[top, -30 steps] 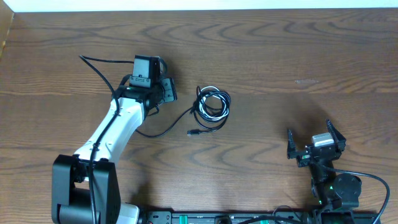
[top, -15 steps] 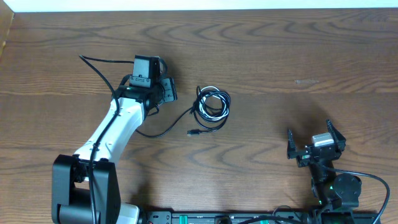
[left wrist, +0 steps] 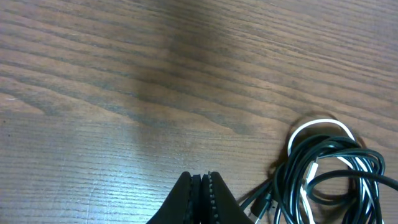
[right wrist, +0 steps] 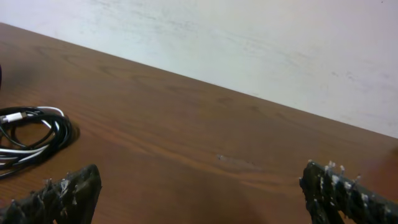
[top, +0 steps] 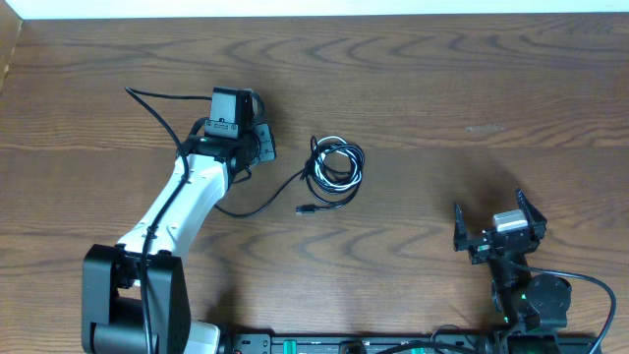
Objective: Untangle cables
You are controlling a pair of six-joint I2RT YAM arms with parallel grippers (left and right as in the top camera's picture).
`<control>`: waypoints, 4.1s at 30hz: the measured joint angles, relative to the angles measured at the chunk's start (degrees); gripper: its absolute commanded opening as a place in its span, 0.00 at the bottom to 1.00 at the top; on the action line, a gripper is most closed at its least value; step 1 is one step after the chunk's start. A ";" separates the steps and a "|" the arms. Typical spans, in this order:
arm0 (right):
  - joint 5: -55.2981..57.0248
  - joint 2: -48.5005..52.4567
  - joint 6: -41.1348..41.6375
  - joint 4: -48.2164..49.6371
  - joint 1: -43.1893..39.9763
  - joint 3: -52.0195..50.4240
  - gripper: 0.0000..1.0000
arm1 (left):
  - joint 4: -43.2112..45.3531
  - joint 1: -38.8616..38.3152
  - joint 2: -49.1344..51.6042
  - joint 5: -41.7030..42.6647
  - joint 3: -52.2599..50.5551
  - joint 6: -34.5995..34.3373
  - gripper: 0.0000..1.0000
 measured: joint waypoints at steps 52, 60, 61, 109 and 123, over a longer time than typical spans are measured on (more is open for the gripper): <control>-21.18 38.73 8.00 -13.18 0.07 57.48 0.99 | -0.22 0.00 0.00 0.00 0.00 0.02 0.66; -22.03 62.95 9.97 -42.21 0.07 82.16 0.99 | -0.20 0.00 0.00 0.00 0.00 0.00 0.67; -22.01 65.75 10.05 -43.87 0.07 83.38 0.99 | -0.17 0.00 0.00 0.00 0.00 0.00 0.67; -22.43 124.78 32.54 -23.96 23.39 85.05 0.01 | -0.24 0.00 0.00 0.00 0.00 0.00 0.67; -27.26 117.74 32.37 -24.79 22.05 85.48 0.86 | -1.03 0.00 0.02 0.00 0.00 0.00 0.67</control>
